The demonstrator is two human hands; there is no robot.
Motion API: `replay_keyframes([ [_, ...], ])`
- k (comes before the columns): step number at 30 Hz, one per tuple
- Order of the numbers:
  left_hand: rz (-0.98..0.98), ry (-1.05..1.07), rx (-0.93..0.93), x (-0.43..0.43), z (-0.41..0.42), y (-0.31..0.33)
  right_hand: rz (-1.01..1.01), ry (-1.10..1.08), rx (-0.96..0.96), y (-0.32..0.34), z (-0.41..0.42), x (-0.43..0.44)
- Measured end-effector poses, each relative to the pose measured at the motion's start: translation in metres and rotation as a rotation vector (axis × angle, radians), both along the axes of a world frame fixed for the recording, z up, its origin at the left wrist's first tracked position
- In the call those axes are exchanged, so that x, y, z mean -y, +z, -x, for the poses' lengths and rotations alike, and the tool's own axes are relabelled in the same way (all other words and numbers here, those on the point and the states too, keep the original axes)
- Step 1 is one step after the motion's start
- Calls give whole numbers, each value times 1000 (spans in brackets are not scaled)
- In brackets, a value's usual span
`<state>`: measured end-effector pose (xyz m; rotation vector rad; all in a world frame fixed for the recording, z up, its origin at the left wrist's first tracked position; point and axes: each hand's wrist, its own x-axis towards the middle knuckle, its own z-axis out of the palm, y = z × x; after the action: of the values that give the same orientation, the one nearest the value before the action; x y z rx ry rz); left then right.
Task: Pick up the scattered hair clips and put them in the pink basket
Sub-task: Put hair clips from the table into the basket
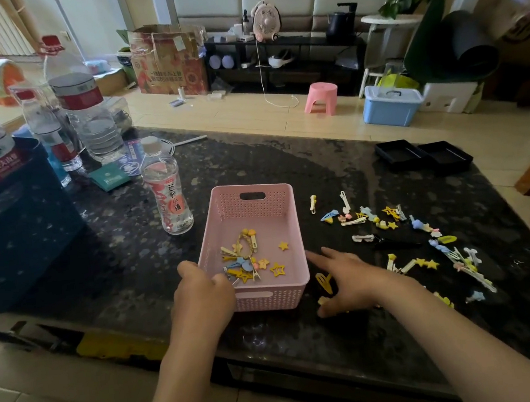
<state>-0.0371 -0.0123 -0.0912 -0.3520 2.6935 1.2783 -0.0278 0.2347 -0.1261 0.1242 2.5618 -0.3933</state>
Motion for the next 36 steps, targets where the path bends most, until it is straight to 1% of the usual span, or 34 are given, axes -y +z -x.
replay_keyframes([
  [2, -2, 3, -4, -1, -1, 1, -56, 47, -39, -6, -3, 3],
  [6, 11, 1, 6, 1, -2, 2, -91, 63, -172, -9, 0, 1],
  [14, 13, 3, 5, -1, -2, 2, -54, -103, -220, -7, -3, 3],
  [19, 12, 1, 4, 0, -3, 3, 202, -389, -352, -11, -5, -9],
  [21, 11, 3, 3, -1, -2, 3, 356, -515, -401, -5, -4, -12],
  [24, 15, 12, 5, -1, -2, 2, 548, -607, -498, 12, 1, -7],
  [27, 26, 5, 5, -1, -2, 1, 733, -598, -615, 37, 10, 8],
  [29, 31, 1, 8, -1, -2, 1, 774, -507, -652, 51, 15, 25],
  [32, 32, -5, 18, -2, -2, 1, 753, -267, -599, 59, 22, 47],
  [33, 28, -5, 18, -1, -2, 0, 737, -222, -580, 59, 24, 51],
  [36, 18, -6, 13, 0, -2, 0, 636, -260, -653, 56, 26, 48],
])
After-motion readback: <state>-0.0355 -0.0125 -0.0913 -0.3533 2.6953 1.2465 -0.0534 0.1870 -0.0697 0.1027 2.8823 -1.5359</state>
